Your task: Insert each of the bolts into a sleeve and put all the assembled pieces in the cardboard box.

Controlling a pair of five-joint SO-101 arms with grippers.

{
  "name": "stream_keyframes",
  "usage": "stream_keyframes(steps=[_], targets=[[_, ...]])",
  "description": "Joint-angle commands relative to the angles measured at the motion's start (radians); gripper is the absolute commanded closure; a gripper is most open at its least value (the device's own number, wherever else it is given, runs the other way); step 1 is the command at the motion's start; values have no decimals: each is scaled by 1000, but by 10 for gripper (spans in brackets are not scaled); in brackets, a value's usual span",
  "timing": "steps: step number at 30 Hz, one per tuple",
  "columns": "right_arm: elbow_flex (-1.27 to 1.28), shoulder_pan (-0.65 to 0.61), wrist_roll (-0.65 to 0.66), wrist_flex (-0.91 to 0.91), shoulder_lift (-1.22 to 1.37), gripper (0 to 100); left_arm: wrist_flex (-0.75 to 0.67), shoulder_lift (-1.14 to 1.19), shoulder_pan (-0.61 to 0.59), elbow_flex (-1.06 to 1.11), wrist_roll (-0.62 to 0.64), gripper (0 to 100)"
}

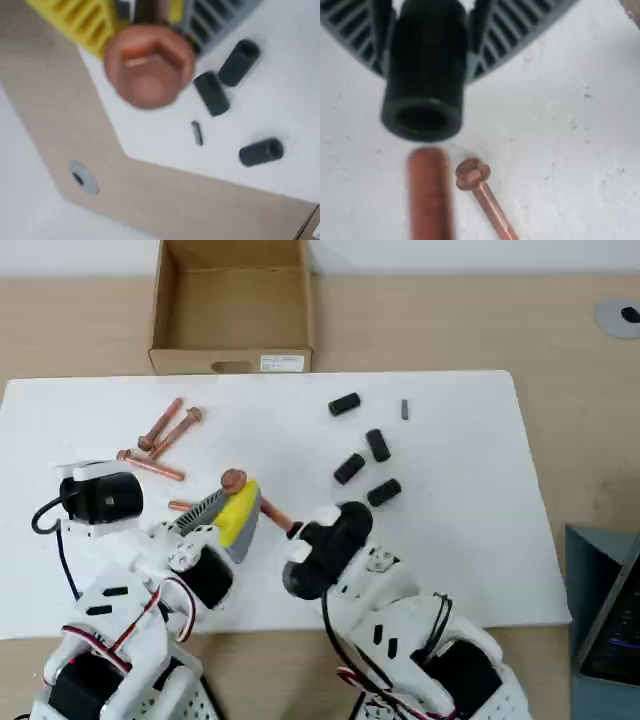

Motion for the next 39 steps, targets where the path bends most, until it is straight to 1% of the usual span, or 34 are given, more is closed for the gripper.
stream_keyframes(steps=[1,6,22,26,39], targets=[[-7,-10,9,-28,-104,989,23,-12,23,-66,-5,998],[-8,-10,11,-51,-104,989,17,-12,46,-60,-2,998],[-10,-12,11,-54,-104,989,14,-12,44,-26,0,998],[-8,-12,11,-51,-104,989,-35,-12,37,-26,0,998],[-8,-12,11,-52,-104,989,-43,-12,35,23,-2,998]])
